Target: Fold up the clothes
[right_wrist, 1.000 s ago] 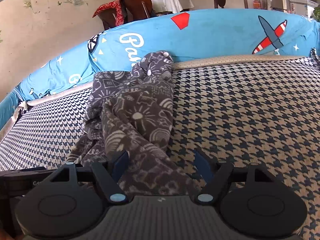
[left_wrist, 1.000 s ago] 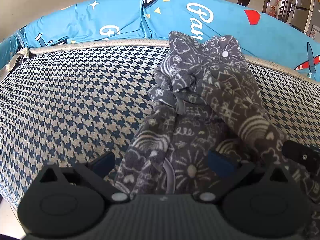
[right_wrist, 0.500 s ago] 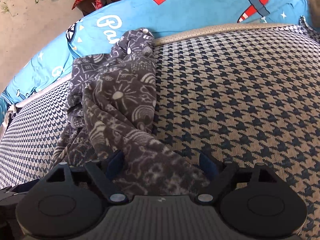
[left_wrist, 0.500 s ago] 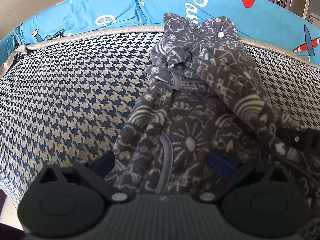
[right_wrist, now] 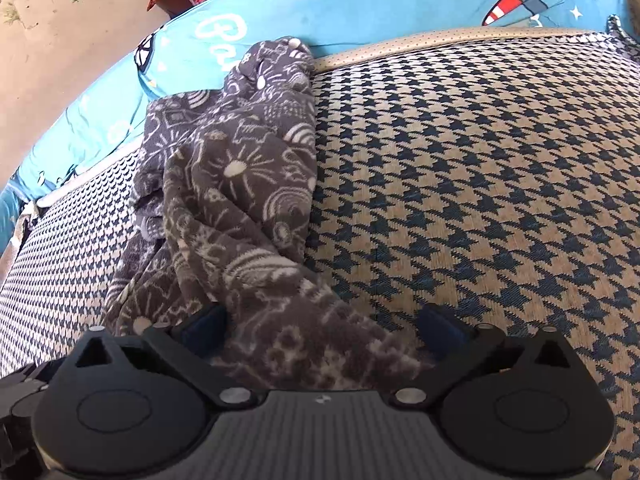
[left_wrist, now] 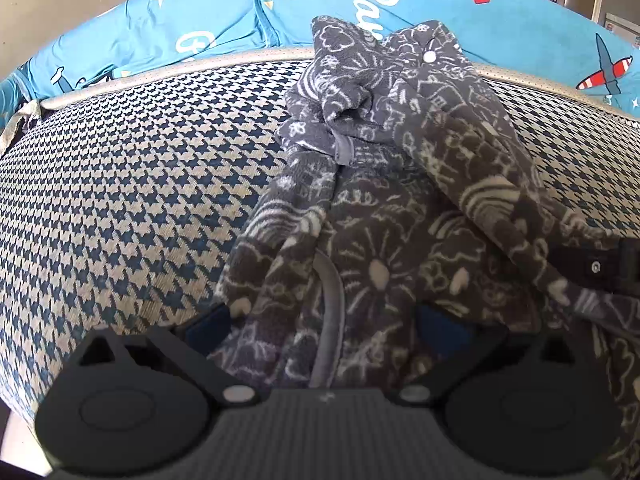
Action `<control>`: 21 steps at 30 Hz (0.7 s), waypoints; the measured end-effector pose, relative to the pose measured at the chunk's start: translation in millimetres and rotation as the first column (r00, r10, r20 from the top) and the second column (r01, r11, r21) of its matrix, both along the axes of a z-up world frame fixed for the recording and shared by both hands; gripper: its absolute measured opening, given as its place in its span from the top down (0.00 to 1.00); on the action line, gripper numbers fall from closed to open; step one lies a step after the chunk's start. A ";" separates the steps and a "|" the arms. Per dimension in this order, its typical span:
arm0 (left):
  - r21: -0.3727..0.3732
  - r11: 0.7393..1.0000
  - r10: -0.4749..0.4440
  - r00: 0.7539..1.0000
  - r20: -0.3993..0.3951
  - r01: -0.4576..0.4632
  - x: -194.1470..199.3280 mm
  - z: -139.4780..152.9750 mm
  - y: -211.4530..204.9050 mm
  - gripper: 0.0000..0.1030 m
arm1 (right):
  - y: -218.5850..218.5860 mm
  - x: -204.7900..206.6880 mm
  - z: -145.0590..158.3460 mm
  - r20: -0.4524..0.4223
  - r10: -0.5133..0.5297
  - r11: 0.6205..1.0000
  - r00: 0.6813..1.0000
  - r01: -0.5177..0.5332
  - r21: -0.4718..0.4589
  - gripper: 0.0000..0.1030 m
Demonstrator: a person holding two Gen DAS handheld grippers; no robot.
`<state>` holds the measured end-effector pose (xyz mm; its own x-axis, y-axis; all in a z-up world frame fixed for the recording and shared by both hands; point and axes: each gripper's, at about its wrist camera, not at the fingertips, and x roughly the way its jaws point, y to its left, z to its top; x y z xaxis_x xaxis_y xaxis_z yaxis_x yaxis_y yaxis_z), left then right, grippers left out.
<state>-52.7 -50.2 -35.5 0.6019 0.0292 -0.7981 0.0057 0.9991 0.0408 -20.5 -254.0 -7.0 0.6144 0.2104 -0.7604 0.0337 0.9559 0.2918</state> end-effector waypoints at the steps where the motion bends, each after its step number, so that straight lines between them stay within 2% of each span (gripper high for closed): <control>1: -0.001 1.000 -0.005 1.000 0.007 0.005 -1.3 -0.3 0.7 0.00 | 0.4 -0.4 0.1 0.001 0.011 1.000 1.000 -0.011 -0.005 0.00; 3: -0.003 1.000 -0.014 1.000 0.017 0.014 -4.2 0.3 1.8 0.00 | 0.3 -1.2 0.7 0.003 0.031 0.999 1.000 -0.031 -0.010 0.00; 5: -0.001 1.000 -0.020 1.000 0.024 0.020 -8.3 4.0 1.8 0.00 | -8.0 -3.7 5.7 0.014 0.032 0.999 0.999 -0.033 0.029 0.00; 10: -0.003 1.000 -0.017 0.999 0.032 0.017 -26.5 7.8 9.5 0.00 | -23.6 -43.5 32.7 0.176 0.035 0.997 0.984 -0.045 0.055 0.00; 15: 0.006 1.000 0.003 1.000 0.029 -0.004 -44.5 9.6 20.0 0.00 | -40.9 -83.9 39.7 0.229 0.005 0.997 0.973 -0.023 0.073 0.00; 21: -0.005 1.000 0.018 1.000 0.021 -0.018 -66.0 9.4 29.4 0.00 | -45.5 -115.6 36.9 0.251 0.028 0.999 0.968 -0.022 -0.029 0.01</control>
